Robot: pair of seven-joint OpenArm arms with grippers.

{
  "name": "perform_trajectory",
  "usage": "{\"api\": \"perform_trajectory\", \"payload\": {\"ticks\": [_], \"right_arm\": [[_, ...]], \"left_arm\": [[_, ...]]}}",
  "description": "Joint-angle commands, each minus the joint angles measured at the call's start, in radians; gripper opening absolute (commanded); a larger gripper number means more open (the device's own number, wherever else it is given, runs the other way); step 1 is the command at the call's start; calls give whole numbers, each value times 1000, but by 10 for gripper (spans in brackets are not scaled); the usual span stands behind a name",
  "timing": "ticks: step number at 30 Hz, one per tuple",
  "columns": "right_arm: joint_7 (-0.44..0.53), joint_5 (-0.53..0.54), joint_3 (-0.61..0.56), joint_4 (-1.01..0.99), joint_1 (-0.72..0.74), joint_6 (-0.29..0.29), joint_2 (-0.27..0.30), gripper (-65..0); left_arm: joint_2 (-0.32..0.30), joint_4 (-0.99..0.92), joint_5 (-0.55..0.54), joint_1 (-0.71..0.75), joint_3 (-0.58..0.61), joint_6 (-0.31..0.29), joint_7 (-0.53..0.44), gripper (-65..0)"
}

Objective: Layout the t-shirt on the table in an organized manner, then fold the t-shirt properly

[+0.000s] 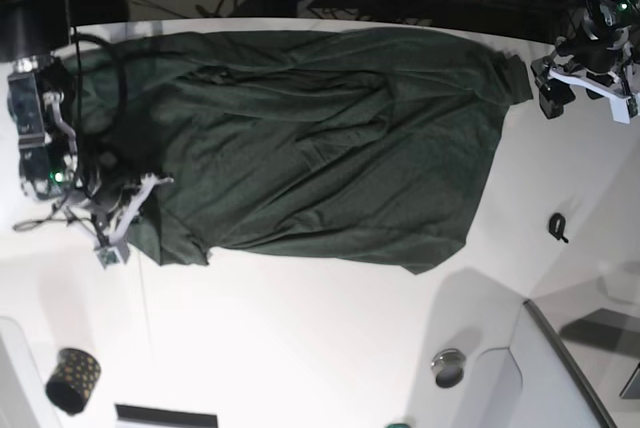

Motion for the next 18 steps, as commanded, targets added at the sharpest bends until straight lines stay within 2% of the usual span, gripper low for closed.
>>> {"api": "perform_trajectory", "payload": {"ticks": [1, 8, 14, 16, 18], "right_arm": [[-7, 9, 5, 41, -10, -2, 8, -642], [-122, 9, 5, 157, -165, 4, -56, -641], [-135, 9, 5, 164, -222, 6, -101, -632], [-155, 9, 7, 180, -222, 6, -101, -593], [-191, 9, 39, 246, -222, 6, -102, -489]], "left_arm": [[-13, 14, -10, 0, -5, 2, -19, -135], [-13, 14, -10, -1, -5, 2, -19, -135], [-13, 14, -10, -1, -5, 2, -19, -135], [-13, 14, -10, -1, -5, 2, -19, -135], [-13, 14, -10, -1, -5, 2, -19, -135]]}}
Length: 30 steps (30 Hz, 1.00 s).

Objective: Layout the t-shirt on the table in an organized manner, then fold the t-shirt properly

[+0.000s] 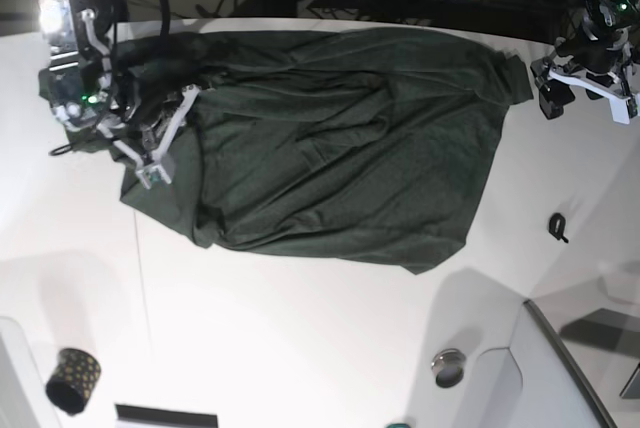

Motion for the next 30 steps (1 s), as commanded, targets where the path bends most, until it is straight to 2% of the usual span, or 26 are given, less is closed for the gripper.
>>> {"api": "perform_trajectory", "payload": {"ticks": [1, 3, 4, 6, 11, 16, 21, 25, 30], "right_arm": [[12, 11, 32, 69, 16, 4, 4, -426], [-10, 9, 101, 131, 36, 3, -8, -326], [-19, 9, 138, 135, 71, 3, -10, -317], [-33, 9, 201, 78, 151, 3, -11, -330], [-16, 8, 290, -324, 402, 4, -10, -351], [113, 3, 285, -657, 547, -2, 24, -351], [181, 3, 284, -820, 588, -2, 36, -351], [184, 1, 281, -837, 582, -2, 36, -351], [184, 3, 213, -835, 560, -2, 30, -351]], "left_arm": [[-13, 14, -10, 2, -6, 2, -18, -135], [-13, 14, -10, 2, -6, 2, -18, -135], [-13, 14, -10, 2, -5, 2, -18, -135], [-13, 14, -10, 2, -5, 2, -18, -135], [-10, 14, -12, 2, -5, 2, -18, -135], [-10, 14, -10, 3, -5, 2, -18, -135], [-11, 14, -10, 8, -8, 2, -18, -135], [-11, 14, -10, 6, -5, 2, -18, -135], [-11, 14, -10, 6, -5, 2, -18, -135]]}}
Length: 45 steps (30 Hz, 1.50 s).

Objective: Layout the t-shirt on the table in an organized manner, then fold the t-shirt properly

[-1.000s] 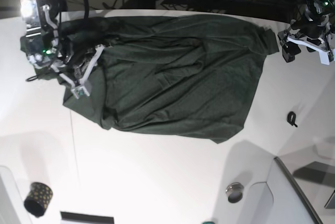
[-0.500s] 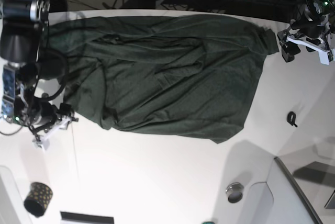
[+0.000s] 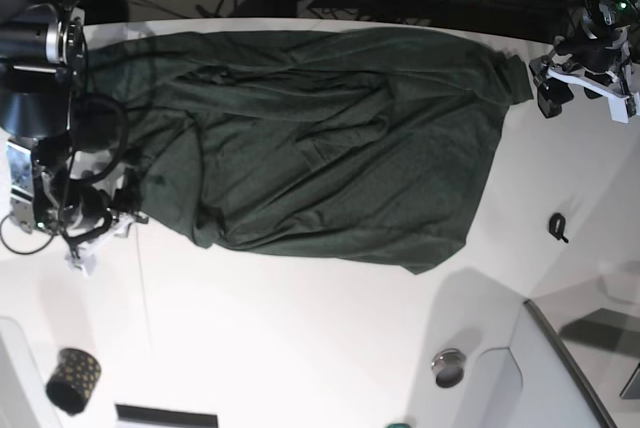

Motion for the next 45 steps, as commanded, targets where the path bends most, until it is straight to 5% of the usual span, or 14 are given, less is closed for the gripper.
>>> {"api": "perform_trajectory", "payload": {"ticks": [1, 6, 11, 19, 30, 45], "right_arm": [[-10, 10, -3, 8, 11, -4, 2, -353], [-11, 13, -3, 14, -12, -4, -1, -378], [-5, 13, -3, 14, -11, 1, -1, -648], [-11, 13, 3, 292, -54, -4, 2, -642], [-185, 14, 4, 757, -187, -5, -29, -642], [-185, 14, 4, 918, -192, -5, -30, -642]], "left_arm": [[-13, 14, -8, 3, -5, 2, -22, -135], [-13, 14, -8, 5, -9, 2, -22, -135], [-13, 14, -8, 3, -6, 2, -22, -135], [-13, 14, -8, 0, -5, 2, -22, -135], [-13, 14, -8, -3, -5, 2, -22, -135], [-15, 14, -8, -3, -5, 2, -22, -135]]}}
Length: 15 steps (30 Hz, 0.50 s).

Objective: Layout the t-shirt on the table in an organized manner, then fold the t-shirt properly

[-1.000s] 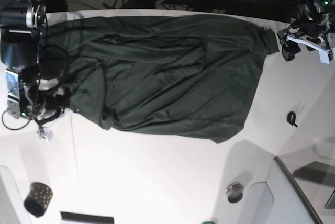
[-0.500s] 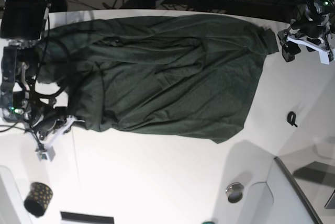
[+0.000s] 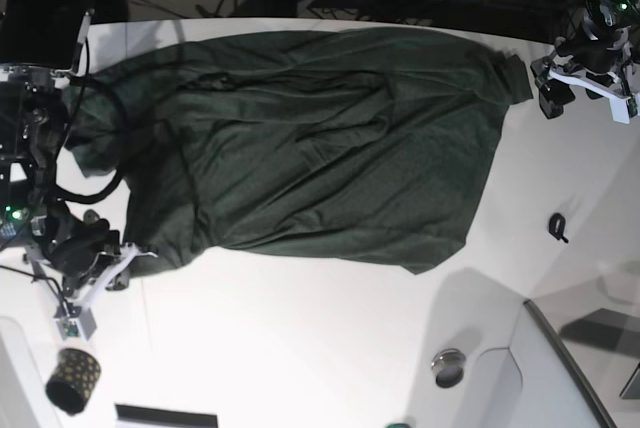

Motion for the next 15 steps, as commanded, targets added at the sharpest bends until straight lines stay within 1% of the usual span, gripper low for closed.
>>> {"api": "perform_trajectory", "payload": {"ticks": [1, 9, 15], "right_arm": [[22, 8, 5, 21, 23, -2, 11, -642], [55, 8, 1, 24, 14, 4, 12, -642], [57, 8, 4, 88, 16, 4, 15, -642]], "left_arm": [[-13, 14, -8, 0, -5, 2, -22, -135], [-13, 14, -8, 0, -5, 2, -22, -135], [-13, 14, -8, 0, -5, 2, -22, -135]]}}
